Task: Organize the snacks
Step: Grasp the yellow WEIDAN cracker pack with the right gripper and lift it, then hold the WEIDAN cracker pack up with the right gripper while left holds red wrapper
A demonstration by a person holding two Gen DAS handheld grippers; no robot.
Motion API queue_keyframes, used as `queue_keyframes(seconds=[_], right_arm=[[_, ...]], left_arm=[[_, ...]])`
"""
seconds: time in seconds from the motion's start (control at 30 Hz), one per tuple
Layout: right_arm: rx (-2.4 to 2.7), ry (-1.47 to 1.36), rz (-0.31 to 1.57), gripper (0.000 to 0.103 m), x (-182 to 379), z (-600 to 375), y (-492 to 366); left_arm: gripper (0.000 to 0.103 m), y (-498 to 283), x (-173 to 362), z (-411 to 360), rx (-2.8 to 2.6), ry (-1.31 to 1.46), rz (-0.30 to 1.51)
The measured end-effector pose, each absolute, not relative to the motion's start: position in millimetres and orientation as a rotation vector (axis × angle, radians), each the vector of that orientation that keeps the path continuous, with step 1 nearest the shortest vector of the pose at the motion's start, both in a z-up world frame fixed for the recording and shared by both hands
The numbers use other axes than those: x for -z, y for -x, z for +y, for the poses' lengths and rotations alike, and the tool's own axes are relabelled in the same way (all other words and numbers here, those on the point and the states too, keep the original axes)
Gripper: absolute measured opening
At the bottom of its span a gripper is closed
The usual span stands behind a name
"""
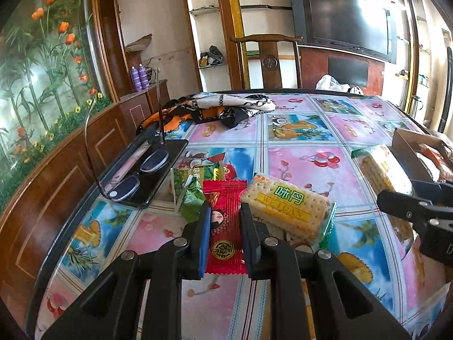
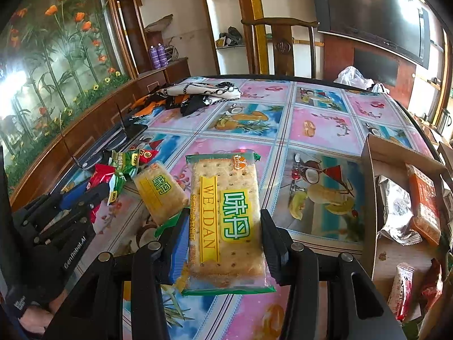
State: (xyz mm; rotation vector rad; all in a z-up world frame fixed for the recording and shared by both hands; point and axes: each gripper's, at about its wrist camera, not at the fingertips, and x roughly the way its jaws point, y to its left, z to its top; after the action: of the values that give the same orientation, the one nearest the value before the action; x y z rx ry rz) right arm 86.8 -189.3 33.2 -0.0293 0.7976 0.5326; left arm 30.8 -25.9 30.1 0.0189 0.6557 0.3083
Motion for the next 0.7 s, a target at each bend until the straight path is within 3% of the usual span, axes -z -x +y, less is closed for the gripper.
queue_keyframes(seconds=[0.7], right_arm=[[-0.415,0.174,0.715,0.051,-36.0,-183.1,-77.5]], left_arm=[[0.019,-29.9,-29.8,-29.2,-0.312,-0.031,0.650]])
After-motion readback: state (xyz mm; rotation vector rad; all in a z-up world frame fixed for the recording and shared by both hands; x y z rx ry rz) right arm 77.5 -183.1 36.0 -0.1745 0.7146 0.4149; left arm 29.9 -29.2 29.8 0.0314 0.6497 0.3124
